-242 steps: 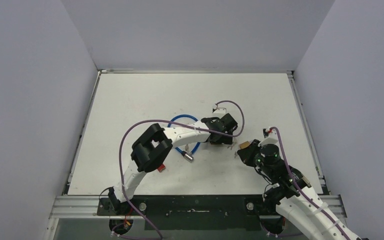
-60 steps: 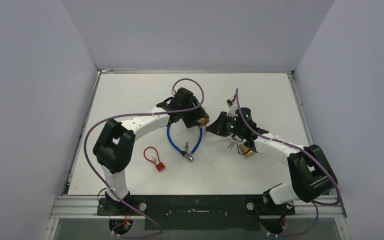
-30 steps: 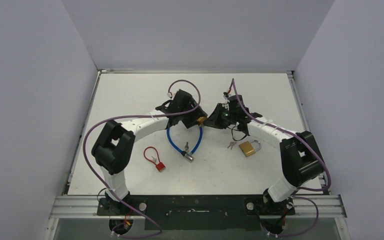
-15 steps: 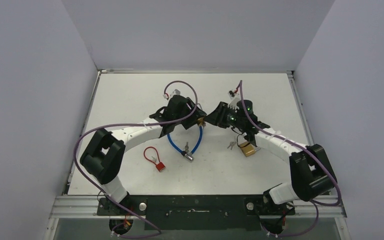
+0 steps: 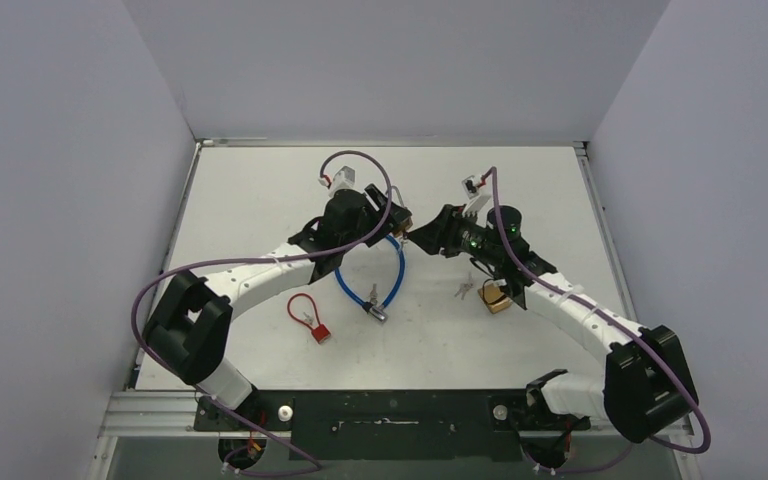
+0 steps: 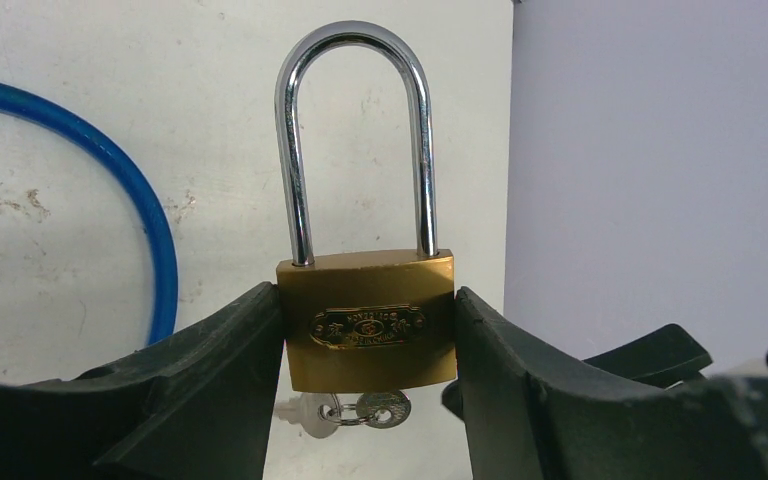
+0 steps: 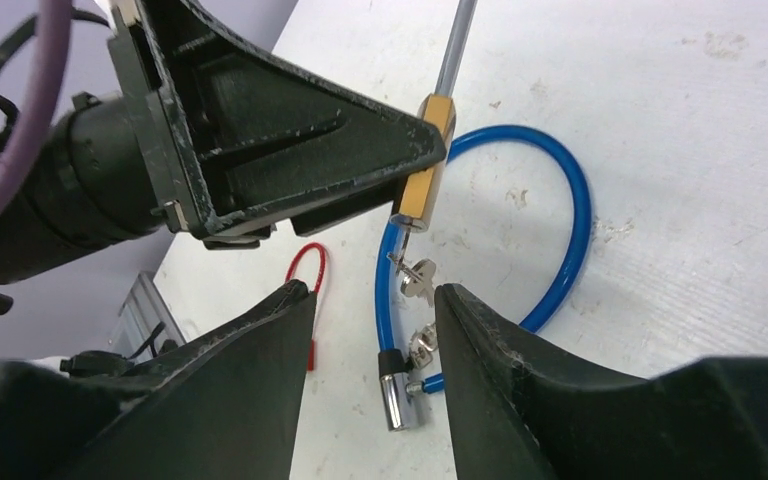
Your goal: Unlock with the key
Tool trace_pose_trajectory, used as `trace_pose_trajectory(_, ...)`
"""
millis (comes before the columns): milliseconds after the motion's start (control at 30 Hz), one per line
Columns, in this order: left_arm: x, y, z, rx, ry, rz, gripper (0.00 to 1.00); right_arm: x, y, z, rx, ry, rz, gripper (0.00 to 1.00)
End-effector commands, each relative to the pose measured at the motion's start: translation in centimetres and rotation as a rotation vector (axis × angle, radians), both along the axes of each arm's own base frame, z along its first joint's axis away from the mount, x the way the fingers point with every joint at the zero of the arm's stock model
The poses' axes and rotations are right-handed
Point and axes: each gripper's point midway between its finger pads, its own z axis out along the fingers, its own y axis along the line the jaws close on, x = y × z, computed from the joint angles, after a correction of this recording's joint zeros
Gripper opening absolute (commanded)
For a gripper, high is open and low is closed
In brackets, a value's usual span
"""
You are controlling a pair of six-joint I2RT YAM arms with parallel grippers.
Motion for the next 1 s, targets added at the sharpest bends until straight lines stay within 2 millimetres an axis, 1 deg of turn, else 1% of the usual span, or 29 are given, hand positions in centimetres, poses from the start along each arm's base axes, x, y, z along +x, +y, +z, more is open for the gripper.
trace_pose_trajectory(0,0.7,-0.3,7.2,-0.136,-0.179,0.003,0.00,0.2,1.5,0.4,-0.026,-0.036,0.016,0.47)
trace_pose_trajectory(133,0.4,0.0,7.2,-0.134,-0.179,0.005,0.00,1.2,2.4,0.5,-0.014,0.003,-0.009,0.41)
trace_pose_trajectory(200,0.2,0.1,7.1,-0.134,-0.173,0.003,0.00,1.5,2.6,0.3,-0.026,0.019,-0.018,0.39)
trace_pose_trajectory(267,0.1,0.1,7.2,-0.136,-0.174,0.004,0.00,1.8,2.7,0.0,-0.040,0.027,-0.034,0.37)
trace_pose_trajectory(367,-0.1,0.2,7.3,-0.141,-0.172,0.000,0.00,2.1,2.6,-0.4,-0.043,0.038,-0.050,0.31)
trace_pose_trajectory(433,-0.2,0.2,7.4,-0.147,-0.170,-0.002,0.00,2.2,2.8,-0.5,-0.041,0.045,-0.046,0.24)
trace_pose_trajectory(500,-0.3,0.1,7.5,-0.153,-0.166,-0.005,0.00,2.2,3.0,-0.6,-0.039,0.054,-0.038,0.20)
trace_pose_trajectory(667,-0.4,0.0,8.0,-0.176,-0.164,-0.011,0.00,2.1,3.6,-0.4,-0.010,0.060,-0.016,0.16)
trace_pose_trajectory(700,-0.4,0.0,8.1,-0.183,-0.161,-0.012,0.00,2.0,3.7,-0.3,0.000,0.062,-0.009,0.14)
trace_pose_trajectory(800,-0.7,-0.1,8.8,-0.210,-0.169,-0.020,0.00,2.0,4.2,0.2,0.042,0.076,0.008,0.01)
trace_pose_trajectory(867,-0.8,0.0,9.4,-0.229,-0.183,-0.023,0.00,2.0,4.2,0.6,0.087,0.101,0.011,0.00)
trace_pose_trajectory(967,-1.1,0.3,10.8,-0.275,-0.223,-0.034,0.00,2.2,3.7,2.1,0.211,0.147,0.015,0.00)
